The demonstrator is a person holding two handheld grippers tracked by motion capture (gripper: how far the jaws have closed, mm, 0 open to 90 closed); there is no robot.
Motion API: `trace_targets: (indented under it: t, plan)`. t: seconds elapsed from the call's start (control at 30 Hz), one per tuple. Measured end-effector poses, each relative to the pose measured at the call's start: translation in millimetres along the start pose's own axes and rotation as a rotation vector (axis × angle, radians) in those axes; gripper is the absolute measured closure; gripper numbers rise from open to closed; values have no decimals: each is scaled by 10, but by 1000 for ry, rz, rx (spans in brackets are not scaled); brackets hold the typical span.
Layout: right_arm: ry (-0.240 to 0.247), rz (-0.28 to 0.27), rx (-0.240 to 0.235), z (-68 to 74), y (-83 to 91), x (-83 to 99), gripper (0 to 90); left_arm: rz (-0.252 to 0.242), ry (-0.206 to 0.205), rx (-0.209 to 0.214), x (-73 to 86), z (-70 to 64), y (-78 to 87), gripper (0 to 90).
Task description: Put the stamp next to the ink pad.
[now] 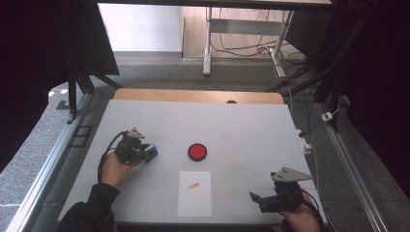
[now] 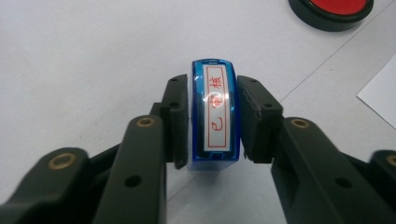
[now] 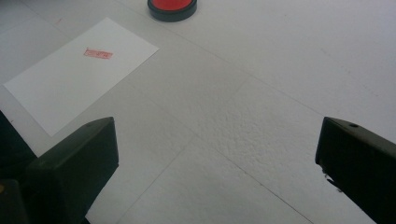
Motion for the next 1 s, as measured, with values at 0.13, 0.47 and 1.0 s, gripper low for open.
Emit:
trace_targets:
  t: [0.13, 0.47, 1.0]
  plan:
    - [1, -1, -1, 1, 1, 0, 0, -24, -6, 1, -12, 0, 29, 590]
    - [-1, -6, -7, 1, 3, 0, 0, -81, 43, 35, -49, -4, 130, 343]
    - [1, -1, -15, 3, 3, -2, 0, -102, 22, 121, -115, -255, 304, 54]
Point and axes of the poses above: each handheld gripper's, and its own axes: y roughly backward along the jaws, x roughly out of its underside, z roughly to its left, the point moved 3 cm from there along -y, roughly forward along the jaws, and after that the axes turned 10 degrees about x, right-handed, at the moved point
